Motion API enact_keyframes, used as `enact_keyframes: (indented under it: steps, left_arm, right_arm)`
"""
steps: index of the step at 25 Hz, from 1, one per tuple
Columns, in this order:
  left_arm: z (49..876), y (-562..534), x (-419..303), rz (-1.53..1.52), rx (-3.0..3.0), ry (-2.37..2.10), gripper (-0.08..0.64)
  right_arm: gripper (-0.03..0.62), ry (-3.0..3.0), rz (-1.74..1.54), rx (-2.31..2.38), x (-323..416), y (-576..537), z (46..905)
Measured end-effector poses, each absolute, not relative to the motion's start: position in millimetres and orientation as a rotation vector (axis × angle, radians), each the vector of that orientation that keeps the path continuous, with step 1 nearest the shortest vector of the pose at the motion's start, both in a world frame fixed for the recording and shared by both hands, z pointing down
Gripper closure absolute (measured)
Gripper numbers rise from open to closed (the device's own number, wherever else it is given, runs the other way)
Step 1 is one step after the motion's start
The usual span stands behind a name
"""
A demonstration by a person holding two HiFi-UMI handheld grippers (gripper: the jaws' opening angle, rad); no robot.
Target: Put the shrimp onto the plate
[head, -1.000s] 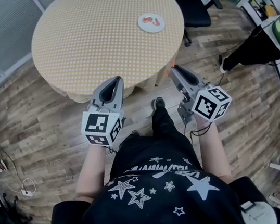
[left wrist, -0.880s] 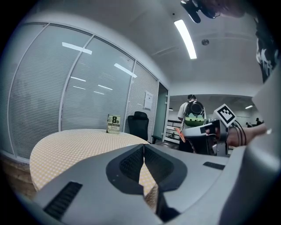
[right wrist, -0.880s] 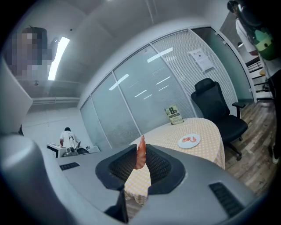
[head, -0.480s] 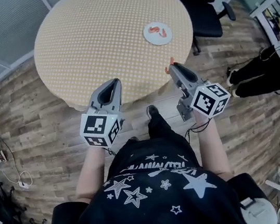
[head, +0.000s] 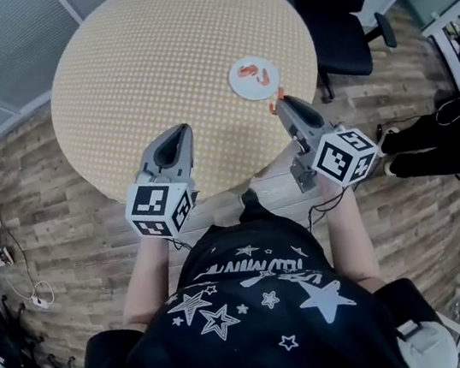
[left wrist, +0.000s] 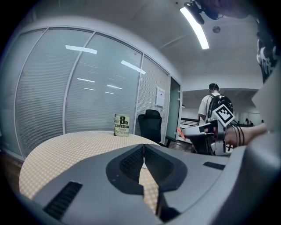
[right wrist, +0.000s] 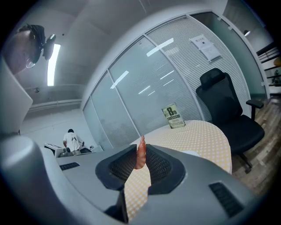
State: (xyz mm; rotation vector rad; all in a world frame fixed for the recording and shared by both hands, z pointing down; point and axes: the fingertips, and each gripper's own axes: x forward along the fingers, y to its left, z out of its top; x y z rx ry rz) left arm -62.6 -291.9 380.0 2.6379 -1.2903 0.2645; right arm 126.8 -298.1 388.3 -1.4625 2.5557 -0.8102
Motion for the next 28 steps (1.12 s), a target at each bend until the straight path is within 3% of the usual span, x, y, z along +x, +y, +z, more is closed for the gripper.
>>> enact_keyframes:
  steps: [10,28]
  left_arm:
    - [377,-343,-38,0.301,2.584,-1.417,0.549]
    - [404,-366,-13,0.413,2.433,-1.554,0.549]
  right_arm:
    - [0.520,2.583,-0.847,-1.385,171,-359,397]
    - [0.520,2.791,-0.955,-1.257,170,-407,452]
